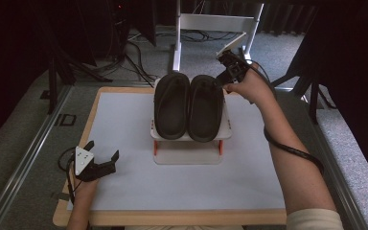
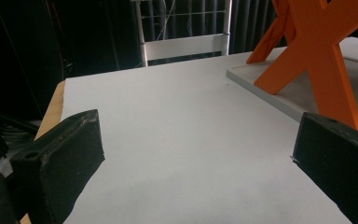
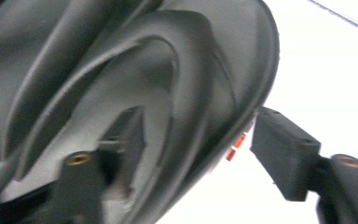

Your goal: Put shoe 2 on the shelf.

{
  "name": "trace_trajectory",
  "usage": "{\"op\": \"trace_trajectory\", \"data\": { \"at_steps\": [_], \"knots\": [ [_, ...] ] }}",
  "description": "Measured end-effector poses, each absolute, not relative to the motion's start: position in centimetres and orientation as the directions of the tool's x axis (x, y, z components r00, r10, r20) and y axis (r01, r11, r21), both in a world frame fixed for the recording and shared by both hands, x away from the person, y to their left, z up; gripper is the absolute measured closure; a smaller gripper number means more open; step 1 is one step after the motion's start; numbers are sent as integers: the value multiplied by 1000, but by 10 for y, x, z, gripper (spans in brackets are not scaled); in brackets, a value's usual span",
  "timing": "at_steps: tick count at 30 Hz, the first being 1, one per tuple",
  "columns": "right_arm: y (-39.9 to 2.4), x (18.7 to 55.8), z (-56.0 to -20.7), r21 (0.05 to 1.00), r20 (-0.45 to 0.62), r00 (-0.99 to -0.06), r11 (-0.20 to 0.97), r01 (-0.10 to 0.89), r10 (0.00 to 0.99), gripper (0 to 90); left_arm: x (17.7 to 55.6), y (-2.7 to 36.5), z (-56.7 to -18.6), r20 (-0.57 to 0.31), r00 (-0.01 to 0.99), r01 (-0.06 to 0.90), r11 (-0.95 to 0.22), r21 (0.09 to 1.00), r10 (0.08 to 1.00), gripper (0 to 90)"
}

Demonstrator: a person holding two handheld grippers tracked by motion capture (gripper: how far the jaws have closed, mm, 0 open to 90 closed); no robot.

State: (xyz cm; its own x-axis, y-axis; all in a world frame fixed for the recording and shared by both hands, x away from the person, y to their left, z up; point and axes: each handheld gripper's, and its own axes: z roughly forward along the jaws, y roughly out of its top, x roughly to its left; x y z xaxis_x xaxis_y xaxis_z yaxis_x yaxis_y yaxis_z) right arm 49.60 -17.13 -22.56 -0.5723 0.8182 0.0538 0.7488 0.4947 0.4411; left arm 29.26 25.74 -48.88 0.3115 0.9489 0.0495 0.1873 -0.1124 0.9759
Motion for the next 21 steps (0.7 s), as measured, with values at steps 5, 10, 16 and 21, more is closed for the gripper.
{"op": "trace_trajectory", "data": {
  "at_steps": [5, 10, 16, 21],
  "knots": [
    [-185, 495, -223, 451, 66, -575, 489, 746, 816, 228, 293, 257, -489, 48, 311, 187, -111, 976, 949, 12],
    [-203, 491, -222, 494, 66, -572, 472, 731, 817, 182, 293, 257, -489, 49, 311, 188, -112, 976, 949, 12],
    [-231, 486, -224, 539, 40, -558, 452, 711, 829, 178, 293, 257, -489, 49, 311, 188, -112, 976, 949, 12],
    [-249, 484, -231, 576, -2, -556, 455, 679, 831, 144, 293, 257, -489, 48, 312, 187, -111, 976, 949, 12]
  ]
}}
